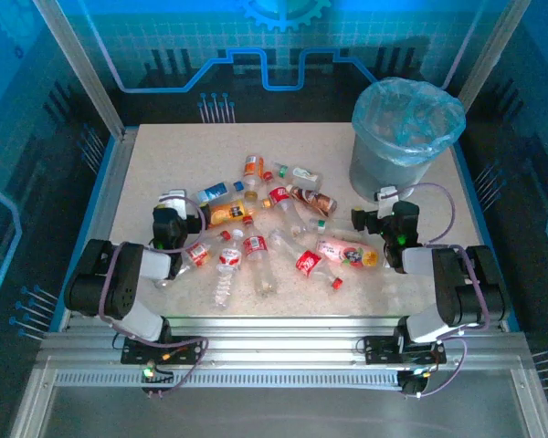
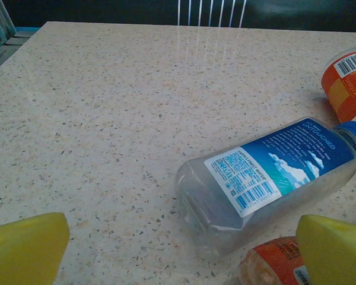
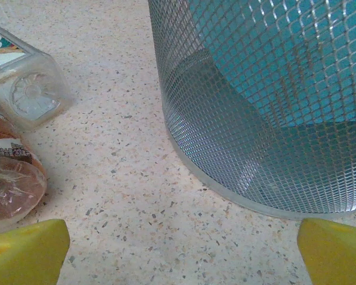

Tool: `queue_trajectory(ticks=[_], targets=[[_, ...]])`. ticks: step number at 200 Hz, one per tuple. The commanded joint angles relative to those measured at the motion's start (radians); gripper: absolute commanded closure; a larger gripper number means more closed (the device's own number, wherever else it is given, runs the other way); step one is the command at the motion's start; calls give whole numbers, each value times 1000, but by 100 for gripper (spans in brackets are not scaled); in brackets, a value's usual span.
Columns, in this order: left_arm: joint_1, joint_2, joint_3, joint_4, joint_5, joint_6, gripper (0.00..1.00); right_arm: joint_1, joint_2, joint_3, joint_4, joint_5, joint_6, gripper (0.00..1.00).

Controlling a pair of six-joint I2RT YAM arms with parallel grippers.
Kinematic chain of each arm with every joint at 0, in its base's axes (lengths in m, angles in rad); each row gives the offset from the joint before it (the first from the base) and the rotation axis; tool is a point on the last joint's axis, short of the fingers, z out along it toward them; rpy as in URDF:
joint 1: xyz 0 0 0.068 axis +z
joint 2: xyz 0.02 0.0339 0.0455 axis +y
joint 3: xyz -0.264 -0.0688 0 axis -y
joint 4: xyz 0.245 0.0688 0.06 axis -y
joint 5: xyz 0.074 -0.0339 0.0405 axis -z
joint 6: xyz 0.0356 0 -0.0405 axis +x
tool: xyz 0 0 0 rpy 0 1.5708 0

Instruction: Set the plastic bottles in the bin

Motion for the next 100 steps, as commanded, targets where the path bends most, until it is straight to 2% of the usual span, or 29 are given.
queue_trajectory(ticks=[1, 100], targets=[[7, -9, 20, 3, 23, 4, 1, 10, 2, 19, 29, 2, -7, 0], [9, -9, 22, -1, 28, 2, 1, 9, 3, 22, 25, 1, -7, 0]])
